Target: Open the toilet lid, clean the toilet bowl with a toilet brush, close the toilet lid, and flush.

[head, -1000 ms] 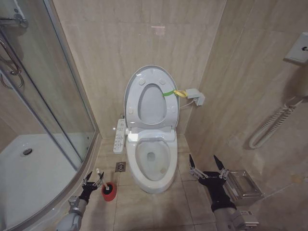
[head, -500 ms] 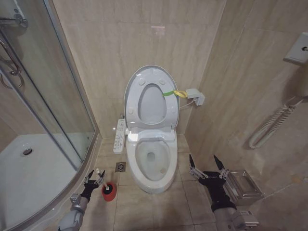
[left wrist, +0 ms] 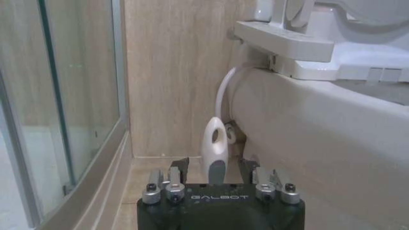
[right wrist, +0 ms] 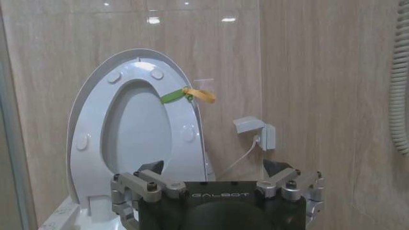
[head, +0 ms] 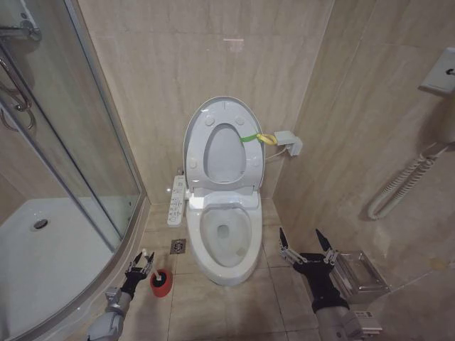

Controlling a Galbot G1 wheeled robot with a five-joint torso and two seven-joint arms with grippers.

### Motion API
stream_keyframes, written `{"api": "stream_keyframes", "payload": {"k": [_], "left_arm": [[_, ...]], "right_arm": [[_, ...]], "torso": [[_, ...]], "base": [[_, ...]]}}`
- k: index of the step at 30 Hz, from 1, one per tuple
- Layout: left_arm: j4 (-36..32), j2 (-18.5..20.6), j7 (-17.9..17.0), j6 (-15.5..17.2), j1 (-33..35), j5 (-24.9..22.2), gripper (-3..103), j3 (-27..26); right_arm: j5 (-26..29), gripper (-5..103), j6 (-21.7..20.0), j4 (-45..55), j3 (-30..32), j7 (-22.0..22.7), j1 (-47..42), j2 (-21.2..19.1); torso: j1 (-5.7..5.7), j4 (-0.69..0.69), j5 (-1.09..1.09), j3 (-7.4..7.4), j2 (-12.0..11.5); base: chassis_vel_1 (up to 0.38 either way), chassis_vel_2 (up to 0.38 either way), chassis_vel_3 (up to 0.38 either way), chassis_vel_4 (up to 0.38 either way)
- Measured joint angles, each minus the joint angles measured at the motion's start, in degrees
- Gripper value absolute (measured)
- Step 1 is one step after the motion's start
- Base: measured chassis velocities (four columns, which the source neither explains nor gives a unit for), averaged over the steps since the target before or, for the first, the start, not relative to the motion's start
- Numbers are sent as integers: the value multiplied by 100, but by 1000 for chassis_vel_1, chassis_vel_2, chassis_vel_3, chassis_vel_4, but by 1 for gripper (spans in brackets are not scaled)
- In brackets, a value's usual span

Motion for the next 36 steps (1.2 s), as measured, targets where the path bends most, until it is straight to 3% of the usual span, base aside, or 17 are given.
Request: {"api": "stream_keyframes", "payload": {"k": [5,6,13,14,27,36], "left_arm": [[-19,50,-16,5,40,172,55,-29],[-24,66,-23,5,49,216,45,-38],[-32,112,-31,6,59,263,45,-56],[-24,114,-26,7,48,271,25,-59],[54,65,65,-142,33,358,24,-148],[-317,10,138,-173,326,284,24,-275]], "right_arm": [[0,100,0,0,0,0,0,0],[0,100,0,0,0,0,0,0],[0,100,0,0,0,0,0,0],[0,100,0,0,0,0,0,0],[0,100,0,0,0,0,0,0],[0,100,0,0,0,0,0,0]], "torso": [[0,0,0,0,0],[0,0,0,0,0],[0,0,0,0,0],[0,0,0,0,0],[0,0,0,0,0],[0,0,0,0,0]], "base": [[0,0,0,0],[0,0,0,0],[0,0,0,0],[0,0,0,0],[0,0,0,0],[0,0,0,0]]}}
